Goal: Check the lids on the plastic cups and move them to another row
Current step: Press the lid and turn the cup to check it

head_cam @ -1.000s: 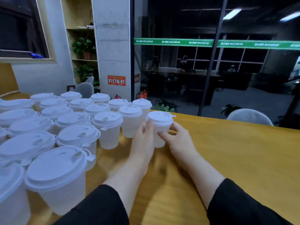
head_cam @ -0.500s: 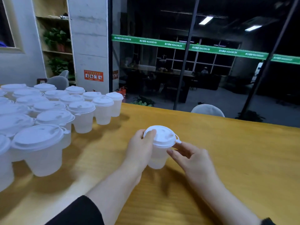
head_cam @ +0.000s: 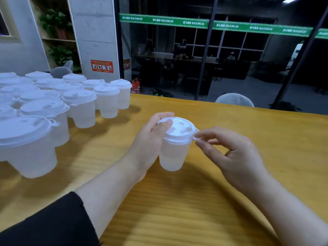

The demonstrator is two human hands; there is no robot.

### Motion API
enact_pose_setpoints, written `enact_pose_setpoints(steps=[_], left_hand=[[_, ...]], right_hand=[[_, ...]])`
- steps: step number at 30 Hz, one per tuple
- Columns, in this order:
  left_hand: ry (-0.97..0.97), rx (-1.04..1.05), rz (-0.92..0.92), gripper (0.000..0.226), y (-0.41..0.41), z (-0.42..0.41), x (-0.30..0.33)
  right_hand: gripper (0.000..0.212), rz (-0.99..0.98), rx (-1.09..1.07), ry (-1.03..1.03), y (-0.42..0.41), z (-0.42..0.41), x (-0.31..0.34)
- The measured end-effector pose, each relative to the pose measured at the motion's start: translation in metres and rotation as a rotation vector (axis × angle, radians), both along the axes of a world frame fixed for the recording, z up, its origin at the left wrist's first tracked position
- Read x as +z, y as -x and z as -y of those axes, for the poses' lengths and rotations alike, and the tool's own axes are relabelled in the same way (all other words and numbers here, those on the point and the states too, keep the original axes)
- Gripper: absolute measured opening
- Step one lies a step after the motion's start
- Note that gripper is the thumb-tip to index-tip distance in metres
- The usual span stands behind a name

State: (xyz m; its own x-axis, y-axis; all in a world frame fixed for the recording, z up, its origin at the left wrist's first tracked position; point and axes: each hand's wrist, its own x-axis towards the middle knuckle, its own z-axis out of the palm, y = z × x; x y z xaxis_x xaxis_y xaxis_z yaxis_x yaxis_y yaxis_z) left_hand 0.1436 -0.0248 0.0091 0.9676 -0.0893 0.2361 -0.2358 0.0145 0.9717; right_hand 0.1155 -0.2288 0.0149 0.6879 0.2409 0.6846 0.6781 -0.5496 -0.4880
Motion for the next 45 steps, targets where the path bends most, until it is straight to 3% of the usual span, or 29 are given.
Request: enact_pose_setpoints(steps=[9, 14, 30, 34, 41, 45], left_hand=[[-0.039, -0.109, 0.038, 0.031, 0.002, 0.002, -0.002], [-0.066, -0.133, 0.041, 0.036, 0.007, 0.004, 0.000], [-0.105, -0.143, 0.054, 0.033, 0.008, 0.002, 0.000], [-0.104, -0.133, 0.057, 0.034, 0.008, 0.002, 0.000], [-0.117, -0.130, 0.060, 0.035, 0.007, 0.002, 0.000], [-0.130, -0.139, 0.059, 0.037, 0.007, 0.001, 0.000]], right_hand=[[0.018, 0.015, -0.045, -0.172, 0.016, -0.004, 0.018], [0.011, -0.059, -0.011, -0.077, 0.020, -0.007, 0.018], [0.023, 0.223, -0.264, 0.369, 0.027, -0.002, 0.023], [0.028, 0.140, -0.227, 0.342, 0.029, -0.003, 0.021], [0.013, 0.130, -0.174, 0.143, 0.028, -0.011, 0.015], [0.011, 0.114, -0.171, 0.133, 0.028, -0.008, 0.017]])
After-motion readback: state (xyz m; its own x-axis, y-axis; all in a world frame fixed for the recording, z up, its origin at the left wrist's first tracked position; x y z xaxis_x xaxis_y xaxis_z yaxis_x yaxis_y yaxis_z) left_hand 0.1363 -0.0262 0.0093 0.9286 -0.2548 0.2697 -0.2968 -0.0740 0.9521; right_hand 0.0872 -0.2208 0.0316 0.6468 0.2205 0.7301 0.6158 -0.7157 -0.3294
